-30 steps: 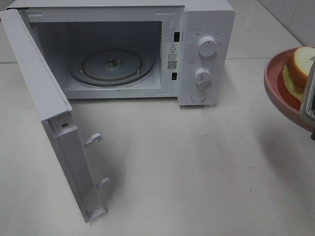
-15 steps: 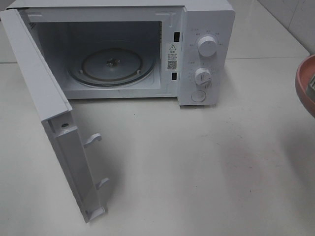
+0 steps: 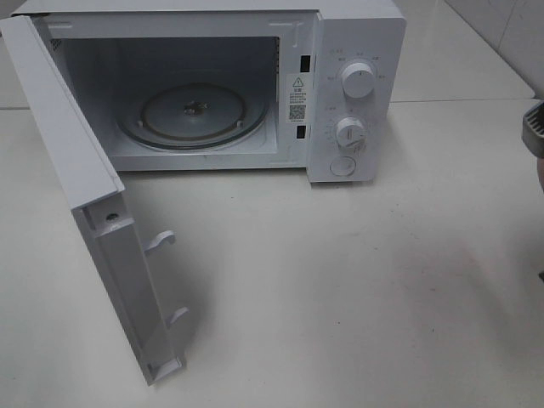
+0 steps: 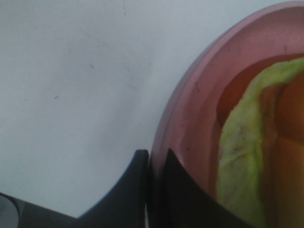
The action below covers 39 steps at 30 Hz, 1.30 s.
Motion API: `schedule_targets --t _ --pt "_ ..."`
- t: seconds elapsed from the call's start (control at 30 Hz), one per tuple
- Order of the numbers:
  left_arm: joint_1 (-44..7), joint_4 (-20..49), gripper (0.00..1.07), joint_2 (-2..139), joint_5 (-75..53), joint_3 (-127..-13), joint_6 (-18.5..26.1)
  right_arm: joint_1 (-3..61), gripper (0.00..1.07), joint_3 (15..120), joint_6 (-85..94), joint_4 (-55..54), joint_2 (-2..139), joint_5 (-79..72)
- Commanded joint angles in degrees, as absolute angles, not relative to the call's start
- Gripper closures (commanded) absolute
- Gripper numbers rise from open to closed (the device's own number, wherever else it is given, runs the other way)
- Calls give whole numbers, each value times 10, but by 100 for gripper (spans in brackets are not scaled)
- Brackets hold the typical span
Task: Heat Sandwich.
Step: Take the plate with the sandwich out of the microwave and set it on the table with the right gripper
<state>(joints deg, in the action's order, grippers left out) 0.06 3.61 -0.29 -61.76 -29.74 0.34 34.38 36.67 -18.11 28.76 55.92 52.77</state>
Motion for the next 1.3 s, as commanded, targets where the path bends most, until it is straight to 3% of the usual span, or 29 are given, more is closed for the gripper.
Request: schedule_targets --t 0.03,1.3 --pt "2 37 9 -6 -616 -295 0 343 105 370 -212 313 570 519" --pt "2 37 9 -6 -616 -295 0 343 104 370 -529 465 831 418"
